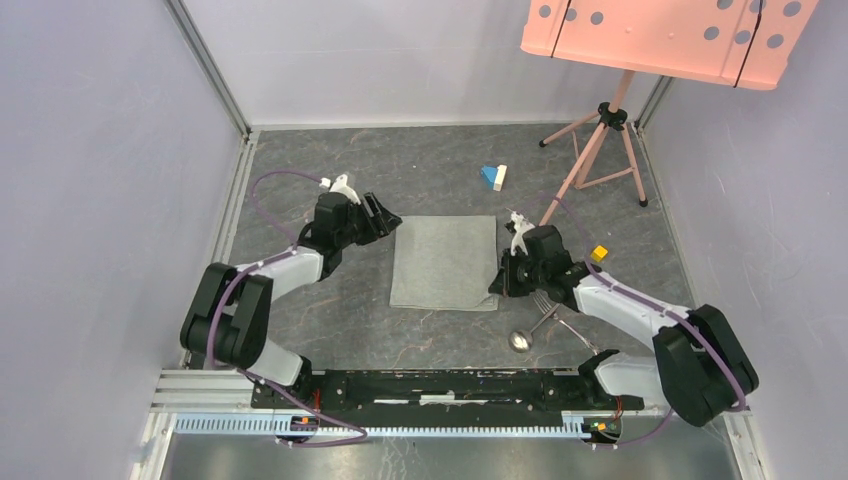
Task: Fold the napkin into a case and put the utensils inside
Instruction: Pick up the top corner of the square-folded napkin from the center of the board, then fold the top corner of the square-folded napkin at the center of the board.
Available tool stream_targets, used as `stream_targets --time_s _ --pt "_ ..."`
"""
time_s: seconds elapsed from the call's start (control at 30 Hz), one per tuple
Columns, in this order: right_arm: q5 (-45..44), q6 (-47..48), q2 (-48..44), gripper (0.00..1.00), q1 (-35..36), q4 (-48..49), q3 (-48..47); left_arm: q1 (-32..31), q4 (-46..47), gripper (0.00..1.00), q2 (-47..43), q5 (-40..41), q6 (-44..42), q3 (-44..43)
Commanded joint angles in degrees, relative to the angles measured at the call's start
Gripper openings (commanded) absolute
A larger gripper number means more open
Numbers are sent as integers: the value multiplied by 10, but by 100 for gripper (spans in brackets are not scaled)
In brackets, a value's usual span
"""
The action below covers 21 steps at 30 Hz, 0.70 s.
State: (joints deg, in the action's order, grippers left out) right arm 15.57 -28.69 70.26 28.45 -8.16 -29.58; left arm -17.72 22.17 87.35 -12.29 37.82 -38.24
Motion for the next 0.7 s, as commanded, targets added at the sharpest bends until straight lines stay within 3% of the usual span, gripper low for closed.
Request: stream_targets --time_s 0.0,0.2,0.33,0.53,0.67 --pt "26 26 39 0 6 69 -60 0 -127 71 -76 22 0 -8" --pt "88 12 150 1 29 185 -118 0 -212 71 -187 -20 23 76" --pt "107 30 230 1 56 236 -188 0 -263 64 -242 -34 20 110" --pt "107 -4 340 1 65 313 -275 -1 -296 56 -259 -47 26 122" --pt "127 -34 395 1 66 358 -320 -3 -295 45 -236 -49 28 113"
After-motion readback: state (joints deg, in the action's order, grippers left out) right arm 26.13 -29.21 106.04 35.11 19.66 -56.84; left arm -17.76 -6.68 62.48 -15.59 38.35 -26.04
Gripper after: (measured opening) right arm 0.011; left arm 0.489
